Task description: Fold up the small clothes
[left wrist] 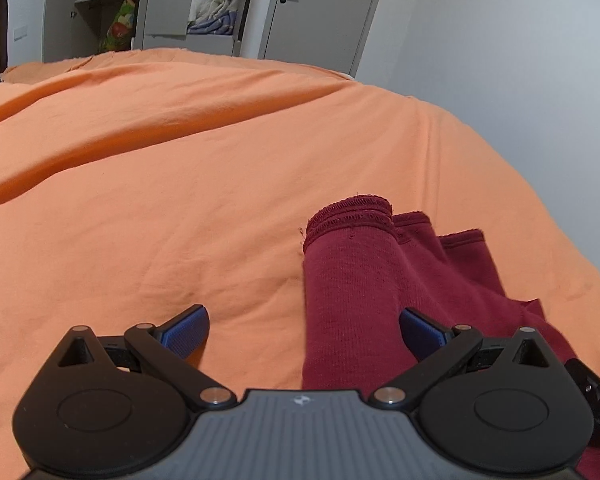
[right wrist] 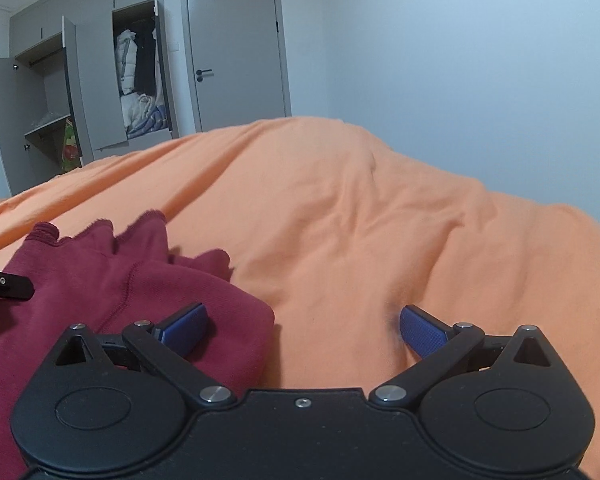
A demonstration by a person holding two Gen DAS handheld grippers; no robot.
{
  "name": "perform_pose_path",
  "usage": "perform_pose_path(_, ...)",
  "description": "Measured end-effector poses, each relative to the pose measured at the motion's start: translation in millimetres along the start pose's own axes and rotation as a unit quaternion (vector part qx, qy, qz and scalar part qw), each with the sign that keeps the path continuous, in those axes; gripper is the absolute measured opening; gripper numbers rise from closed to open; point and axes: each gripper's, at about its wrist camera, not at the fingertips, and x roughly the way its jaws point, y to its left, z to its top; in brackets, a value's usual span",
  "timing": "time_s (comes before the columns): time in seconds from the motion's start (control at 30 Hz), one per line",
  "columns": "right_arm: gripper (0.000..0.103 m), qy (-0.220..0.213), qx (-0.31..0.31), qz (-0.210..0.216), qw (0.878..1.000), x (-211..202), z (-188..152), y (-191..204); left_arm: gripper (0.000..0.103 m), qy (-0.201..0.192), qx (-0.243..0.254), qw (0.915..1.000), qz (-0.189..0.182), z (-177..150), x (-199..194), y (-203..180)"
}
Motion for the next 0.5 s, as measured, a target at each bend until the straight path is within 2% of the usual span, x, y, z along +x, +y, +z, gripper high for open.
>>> perform_pose_path(0.23, 0.103, -0.004, -0.01, -0.013, 1.0, 10, -10, 4, 0.103, -0.016, 0.029, 0.9994, 0.007, -12, 9, -3)
perform_pose_path(0.5, 0.103, -0.011, 0.003, -0.005, 1.0, 11, -14, -2, 0.103, -0.036, 0.034, 0.9988, -0.004, -16, 5, -2)
